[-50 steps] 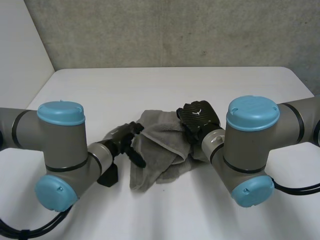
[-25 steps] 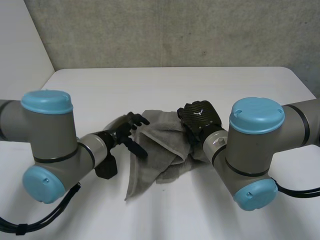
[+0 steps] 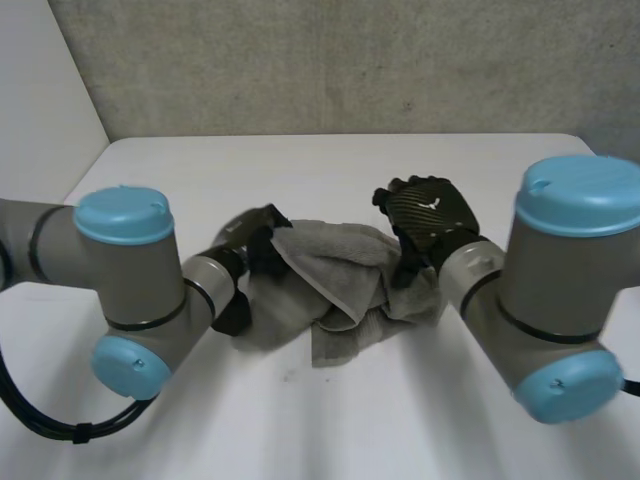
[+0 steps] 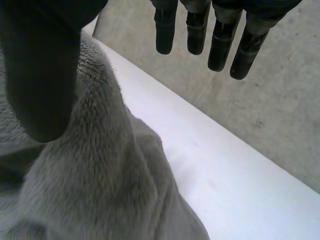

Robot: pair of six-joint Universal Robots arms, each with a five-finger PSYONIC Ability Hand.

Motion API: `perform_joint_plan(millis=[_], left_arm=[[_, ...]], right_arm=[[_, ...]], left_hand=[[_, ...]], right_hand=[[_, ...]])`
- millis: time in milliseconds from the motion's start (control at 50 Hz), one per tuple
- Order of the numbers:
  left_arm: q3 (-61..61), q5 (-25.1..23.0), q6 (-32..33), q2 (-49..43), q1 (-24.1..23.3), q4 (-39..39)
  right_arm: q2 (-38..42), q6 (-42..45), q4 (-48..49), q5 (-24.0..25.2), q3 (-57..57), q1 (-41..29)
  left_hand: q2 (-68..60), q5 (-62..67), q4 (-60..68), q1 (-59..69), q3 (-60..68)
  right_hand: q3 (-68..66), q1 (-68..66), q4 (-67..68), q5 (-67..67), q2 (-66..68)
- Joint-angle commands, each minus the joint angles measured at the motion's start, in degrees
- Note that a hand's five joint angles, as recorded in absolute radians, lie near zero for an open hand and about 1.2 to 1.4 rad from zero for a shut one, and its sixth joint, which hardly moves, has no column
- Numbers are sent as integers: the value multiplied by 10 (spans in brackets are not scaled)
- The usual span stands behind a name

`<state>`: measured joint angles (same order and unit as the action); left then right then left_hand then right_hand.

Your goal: Fold the towel.

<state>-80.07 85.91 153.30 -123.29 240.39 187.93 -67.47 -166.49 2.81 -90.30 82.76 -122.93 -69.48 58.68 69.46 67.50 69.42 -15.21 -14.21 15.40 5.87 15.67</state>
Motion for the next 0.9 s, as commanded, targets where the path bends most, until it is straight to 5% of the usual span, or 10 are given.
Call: perform_joint_plan(millis=[20,200,380,680,900], left_arm=[[-22,11,4,27,17,13],[-24,12,36,27,17,30],[-24,15,52,30,22,36],[-34,32,54,43,25,38],[-37,32,54,46,25,38]], right_arm=[[-107,-1,-90,7,68,5],[-148,-10,-156,45,132,4],[-128,-199,-92,50,163,1],[106,-282,-25,-1,-50,-39],[197,-307,-24,-9,-158,-71]], left_hand=[[-105,113,105,125,106],[-105,113,105,125,106],[-105,113,105,125,106],[-105,113,105,125,106],[-105,113,105,125,106]], right_hand=[[-85,-95,83,78,80],[-120,-130,118,114,116],[-103,-113,102,97,99],[-95,-105,93,88,90],[-93,-103,91,87,89]])
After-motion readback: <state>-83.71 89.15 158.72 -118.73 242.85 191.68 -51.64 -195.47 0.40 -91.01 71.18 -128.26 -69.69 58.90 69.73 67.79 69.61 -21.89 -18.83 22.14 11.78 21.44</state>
